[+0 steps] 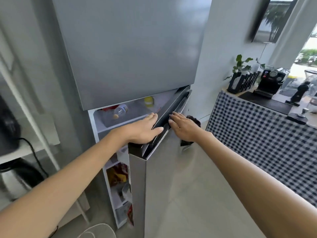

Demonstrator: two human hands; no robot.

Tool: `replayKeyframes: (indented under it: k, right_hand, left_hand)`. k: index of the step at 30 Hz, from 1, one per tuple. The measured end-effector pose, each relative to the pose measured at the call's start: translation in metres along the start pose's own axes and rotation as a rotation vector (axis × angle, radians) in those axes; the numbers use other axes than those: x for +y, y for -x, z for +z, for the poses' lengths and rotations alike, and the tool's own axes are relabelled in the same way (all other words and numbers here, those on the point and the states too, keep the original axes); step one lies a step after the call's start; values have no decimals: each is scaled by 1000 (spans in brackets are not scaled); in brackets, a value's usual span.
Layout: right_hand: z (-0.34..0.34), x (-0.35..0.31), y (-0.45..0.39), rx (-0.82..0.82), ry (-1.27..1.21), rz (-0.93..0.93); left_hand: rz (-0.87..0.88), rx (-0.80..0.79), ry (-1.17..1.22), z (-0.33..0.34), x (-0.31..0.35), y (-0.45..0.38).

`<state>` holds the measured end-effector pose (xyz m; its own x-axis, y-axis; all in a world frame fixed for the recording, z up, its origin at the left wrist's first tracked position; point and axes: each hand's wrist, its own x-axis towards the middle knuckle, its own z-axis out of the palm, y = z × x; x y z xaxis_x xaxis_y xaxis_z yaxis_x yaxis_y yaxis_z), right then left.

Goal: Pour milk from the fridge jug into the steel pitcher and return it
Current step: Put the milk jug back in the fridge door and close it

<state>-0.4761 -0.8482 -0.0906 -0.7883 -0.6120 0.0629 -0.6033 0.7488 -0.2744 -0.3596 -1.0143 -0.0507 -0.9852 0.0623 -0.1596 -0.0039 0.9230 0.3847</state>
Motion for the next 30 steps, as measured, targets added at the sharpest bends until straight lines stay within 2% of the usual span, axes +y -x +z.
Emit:
replayKeyframes:
  k: [5, 11, 20, 27, 30]
  right_hand:
    - [16, -29, -26, 34, 48, -36]
    - [29, -57, -55, 25, 89, -60]
    - [27, -85, -87, -97, 170, -20]
    - [29, -86, -90, -112, 165, -7]
    - [27, -67, -83, -83, 153, 81]
  left_hand:
    - [-121, 122, -259, -8, -32, 5]
    - [-182, 224, -407, 3, -68, 10]
    - [-275, 230, -373, 3, -111, 5]
    - [-254, 205, -334, -2, -114, -4]
    - [-200, 212, -329, -3, -102, -17]
